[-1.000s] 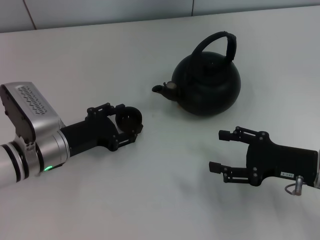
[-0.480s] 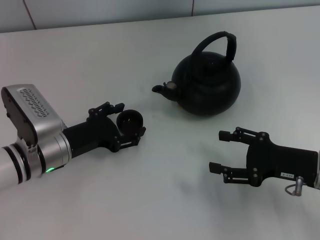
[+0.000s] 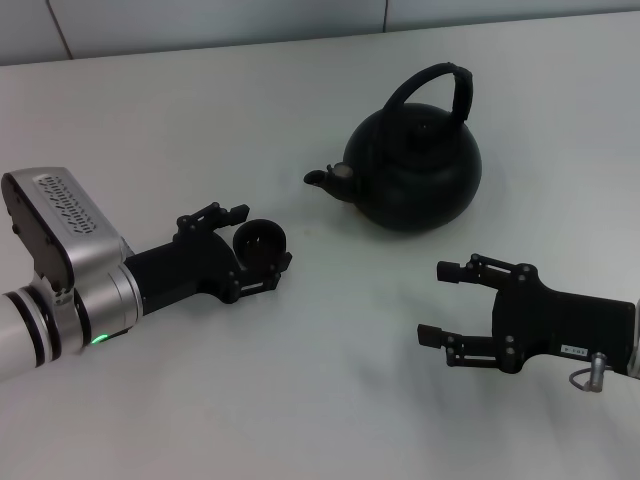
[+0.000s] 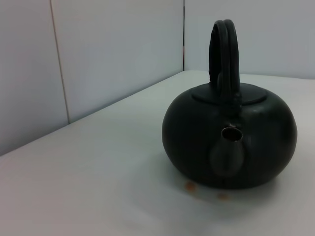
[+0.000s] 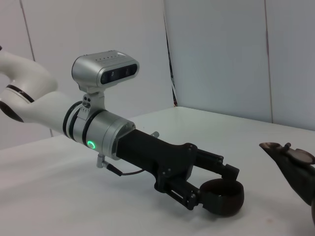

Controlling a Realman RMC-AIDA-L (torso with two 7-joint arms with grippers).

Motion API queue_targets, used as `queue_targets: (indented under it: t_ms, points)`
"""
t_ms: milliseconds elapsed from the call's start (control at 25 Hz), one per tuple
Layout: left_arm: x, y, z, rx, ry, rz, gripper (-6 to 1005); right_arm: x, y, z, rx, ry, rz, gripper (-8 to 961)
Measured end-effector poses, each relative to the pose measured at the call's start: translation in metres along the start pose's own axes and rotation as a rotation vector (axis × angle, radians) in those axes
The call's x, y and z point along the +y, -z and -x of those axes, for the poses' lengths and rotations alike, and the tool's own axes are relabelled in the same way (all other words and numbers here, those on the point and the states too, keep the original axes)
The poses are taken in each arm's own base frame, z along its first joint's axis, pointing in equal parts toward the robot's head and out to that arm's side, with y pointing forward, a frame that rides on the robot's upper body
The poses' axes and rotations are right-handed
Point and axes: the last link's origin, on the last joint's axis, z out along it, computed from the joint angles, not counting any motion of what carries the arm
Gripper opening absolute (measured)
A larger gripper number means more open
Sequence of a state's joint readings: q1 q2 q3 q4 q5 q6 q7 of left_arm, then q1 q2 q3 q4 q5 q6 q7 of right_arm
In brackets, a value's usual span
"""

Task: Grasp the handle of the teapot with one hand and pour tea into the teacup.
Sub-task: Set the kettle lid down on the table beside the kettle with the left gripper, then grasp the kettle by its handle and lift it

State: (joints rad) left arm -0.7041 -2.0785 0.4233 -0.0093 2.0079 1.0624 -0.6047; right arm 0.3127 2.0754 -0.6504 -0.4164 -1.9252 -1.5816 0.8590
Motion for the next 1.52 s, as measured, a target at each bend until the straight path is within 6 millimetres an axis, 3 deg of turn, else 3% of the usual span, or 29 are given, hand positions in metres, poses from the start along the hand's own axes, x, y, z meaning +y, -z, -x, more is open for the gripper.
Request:
queue_targets:
  t_ms: [160,320,360,400,440,720,800,1080,1520]
  points:
    - [0.001,0.002,0.0,0.011,0.002,0.003,859,0.0,0.0,0.0,0.003,-0.001,-0.003,832]
    - [-0.001,0.023,0.003,0.077,0.009,-0.002,859,-0.001,0.0,-0.001,0.005,-0.001,-0.007,832]
    - [-0.002,0.037,0.007,0.099,0.009,-0.009,859,-0.001,0.0,-0.001,0.006,-0.002,-0.009,831]
    - [-0.002,0.037,0.007,0.099,0.009,-0.009,859,-0.001,0.0,-0.001,0.006,-0.002,-0.009,831]
    - [0.0,0.052,0.011,0.125,0.01,-0.013,859,-0.001,0.001,-0.001,0.005,-0.002,-0.012,831]
    - [0.004,0.085,0.022,0.16,0.0,-0.029,859,-0.002,0.001,-0.001,0.001,-0.004,-0.021,832]
    - [0.007,0.11,0.028,0.174,0.017,-0.033,859,-0.003,0.003,-0.001,-0.002,-0.006,-0.03,832]
    - [0.009,0.146,0.034,0.195,0.042,-0.027,859,-0.003,0.006,-0.002,-0.007,-0.014,-0.048,831]
    - [0.015,0.153,0.04,0.171,0.022,-0.005,859,-0.002,0.007,-0.004,-0.005,-0.019,-0.052,832]
